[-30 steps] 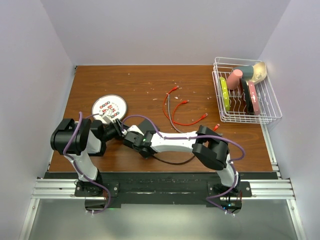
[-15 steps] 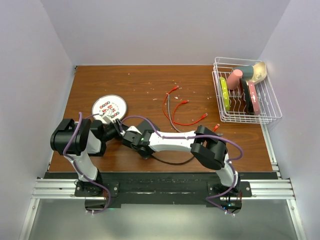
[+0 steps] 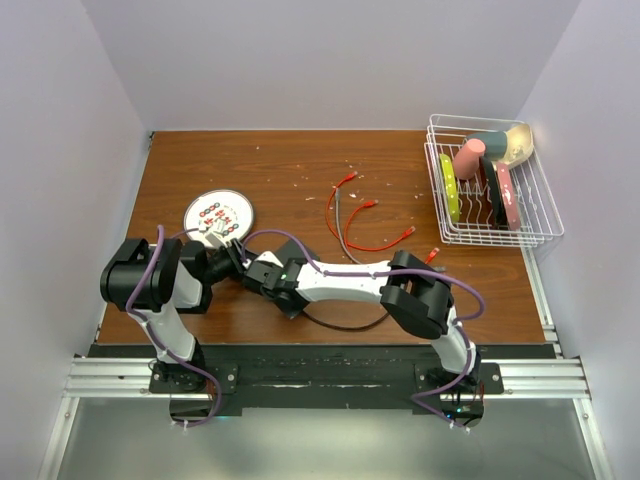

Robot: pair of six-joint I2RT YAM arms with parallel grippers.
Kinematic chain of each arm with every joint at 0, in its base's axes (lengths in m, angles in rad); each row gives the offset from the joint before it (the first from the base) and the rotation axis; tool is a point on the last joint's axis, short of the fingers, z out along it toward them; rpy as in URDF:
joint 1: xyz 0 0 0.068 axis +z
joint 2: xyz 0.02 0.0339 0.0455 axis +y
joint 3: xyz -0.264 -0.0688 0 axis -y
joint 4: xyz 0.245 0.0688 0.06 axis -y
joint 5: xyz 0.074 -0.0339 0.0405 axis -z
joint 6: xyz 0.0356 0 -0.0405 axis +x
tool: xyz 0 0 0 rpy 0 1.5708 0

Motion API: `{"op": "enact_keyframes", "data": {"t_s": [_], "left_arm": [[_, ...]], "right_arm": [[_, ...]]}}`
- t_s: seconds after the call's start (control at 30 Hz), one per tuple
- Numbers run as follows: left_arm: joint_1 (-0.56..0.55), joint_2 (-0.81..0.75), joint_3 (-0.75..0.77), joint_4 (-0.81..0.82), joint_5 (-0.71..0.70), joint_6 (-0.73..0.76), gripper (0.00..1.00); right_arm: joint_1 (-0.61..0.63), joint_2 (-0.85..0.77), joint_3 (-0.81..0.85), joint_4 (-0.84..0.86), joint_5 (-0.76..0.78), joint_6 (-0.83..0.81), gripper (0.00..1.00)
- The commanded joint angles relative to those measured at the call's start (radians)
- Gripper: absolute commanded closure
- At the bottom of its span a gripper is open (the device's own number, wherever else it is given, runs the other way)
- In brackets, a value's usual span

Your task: Insert the plug into the switch port

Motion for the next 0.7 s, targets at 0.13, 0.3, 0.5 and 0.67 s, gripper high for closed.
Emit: {"op": "enact_keyframes", "data": {"t_s": [0.13,0.3,0.5,0.67], "left_arm": [[-0.003,-0.009,-0.020,-0.029,0.026,0.011,0.56],[-0.001,-0.003,-0.019,-0.023,0.031,0.010,0.56],[-0.003,0.003,-0.023,-0.011,0.034,0.002,0.56],[-0.003,0.005,-0.025,-0.006,0.036,0.002,0.56]], "right_arm": [[-0.012,0.040,0.033,-0.072,-0.003,0.061,1.00],[-0.011,0.030,0.048,-0.033,-0.009,0.052,1.00],[-0.009,0.034,0.091,0.002,-0.014,0.035,1.00],[-0.009,0.012,0.115,0.006,0.034,0.044,1.00]]}}
